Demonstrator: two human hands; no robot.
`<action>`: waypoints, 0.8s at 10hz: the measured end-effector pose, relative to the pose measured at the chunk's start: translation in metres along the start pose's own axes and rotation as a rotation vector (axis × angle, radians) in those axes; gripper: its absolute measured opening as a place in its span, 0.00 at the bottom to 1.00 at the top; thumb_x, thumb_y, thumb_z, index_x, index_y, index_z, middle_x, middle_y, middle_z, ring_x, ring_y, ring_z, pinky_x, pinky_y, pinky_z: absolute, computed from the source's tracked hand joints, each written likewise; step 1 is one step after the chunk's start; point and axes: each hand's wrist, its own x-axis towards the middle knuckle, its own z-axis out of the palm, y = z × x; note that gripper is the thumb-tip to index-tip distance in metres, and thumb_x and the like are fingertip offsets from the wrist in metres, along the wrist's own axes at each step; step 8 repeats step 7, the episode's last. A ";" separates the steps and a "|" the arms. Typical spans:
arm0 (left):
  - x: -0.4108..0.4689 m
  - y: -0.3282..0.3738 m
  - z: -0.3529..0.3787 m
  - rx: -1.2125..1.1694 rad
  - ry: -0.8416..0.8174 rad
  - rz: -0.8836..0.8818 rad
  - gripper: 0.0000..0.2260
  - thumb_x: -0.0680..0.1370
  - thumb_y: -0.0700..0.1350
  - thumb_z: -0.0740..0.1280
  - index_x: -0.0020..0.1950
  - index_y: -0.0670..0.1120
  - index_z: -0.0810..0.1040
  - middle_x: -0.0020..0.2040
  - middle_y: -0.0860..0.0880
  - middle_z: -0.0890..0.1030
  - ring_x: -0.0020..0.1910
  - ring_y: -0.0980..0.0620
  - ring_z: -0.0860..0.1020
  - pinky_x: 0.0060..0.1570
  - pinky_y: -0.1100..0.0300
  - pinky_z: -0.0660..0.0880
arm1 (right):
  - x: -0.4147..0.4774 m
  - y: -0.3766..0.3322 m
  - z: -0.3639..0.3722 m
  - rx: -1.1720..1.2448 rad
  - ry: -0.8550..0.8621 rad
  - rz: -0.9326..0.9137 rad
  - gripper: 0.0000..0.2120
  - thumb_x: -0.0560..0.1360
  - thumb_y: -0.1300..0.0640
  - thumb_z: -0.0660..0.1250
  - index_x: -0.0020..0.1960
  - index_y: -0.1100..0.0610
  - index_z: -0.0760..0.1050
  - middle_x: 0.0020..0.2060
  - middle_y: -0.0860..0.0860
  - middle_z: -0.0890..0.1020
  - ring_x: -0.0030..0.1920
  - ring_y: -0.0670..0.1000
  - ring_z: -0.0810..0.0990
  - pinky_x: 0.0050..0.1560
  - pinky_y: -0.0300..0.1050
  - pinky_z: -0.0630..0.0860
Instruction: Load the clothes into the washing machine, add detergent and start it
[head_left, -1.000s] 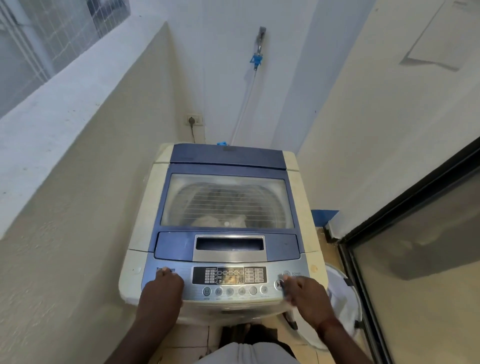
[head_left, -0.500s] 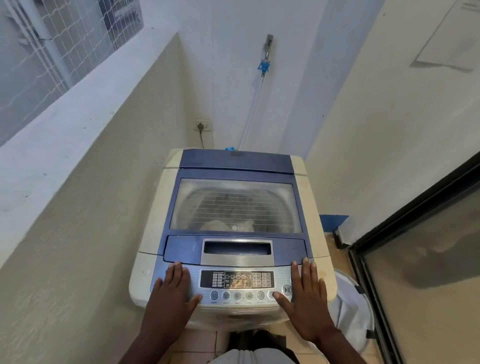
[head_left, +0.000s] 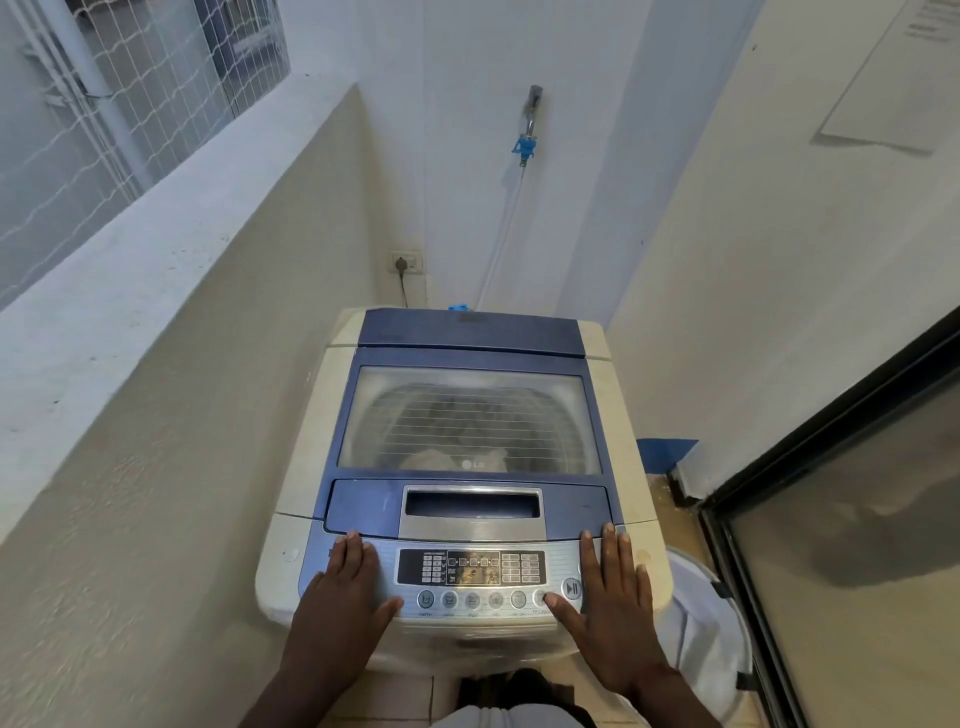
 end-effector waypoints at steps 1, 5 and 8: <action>0.002 0.003 -0.003 -0.014 0.013 -0.016 0.33 0.74 0.62 0.67 0.70 0.43 0.67 0.75 0.41 0.64 0.73 0.44 0.65 0.56 0.53 0.78 | -0.001 0.001 0.000 0.011 0.002 0.004 0.47 0.67 0.20 0.33 0.77 0.46 0.40 0.77 0.51 0.37 0.78 0.54 0.36 0.76 0.61 0.44; 0.007 -0.003 0.005 0.038 0.026 0.000 0.32 0.70 0.61 0.71 0.65 0.42 0.72 0.70 0.40 0.70 0.70 0.44 0.71 0.44 0.55 0.81 | -0.003 0.001 -0.017 0.041 -0.081 -0.027 0.47 0.63 0.19 0.30 0.74 0.44 0.30 0.74 0.49 0.28 0.75 0.51 0.27 0.76 0.55 0.37; 0.007 0.001 -0.003 0.019 -0.002 -0.015 0.33 0.75 0.63 0.64 0.72 0.42 0.65 0.75 0.42 0.63 0.75 0.46 0.62 0.55 0.54 0.78 | -0.001 0.002 -0.049 0.452 -0.177 0.036 0.35 0.70 0.26 0.56 0.73 0.40 0.61 0.75 0.47 0.63 0.75 0.51 0.62 0.72 0.47 0.63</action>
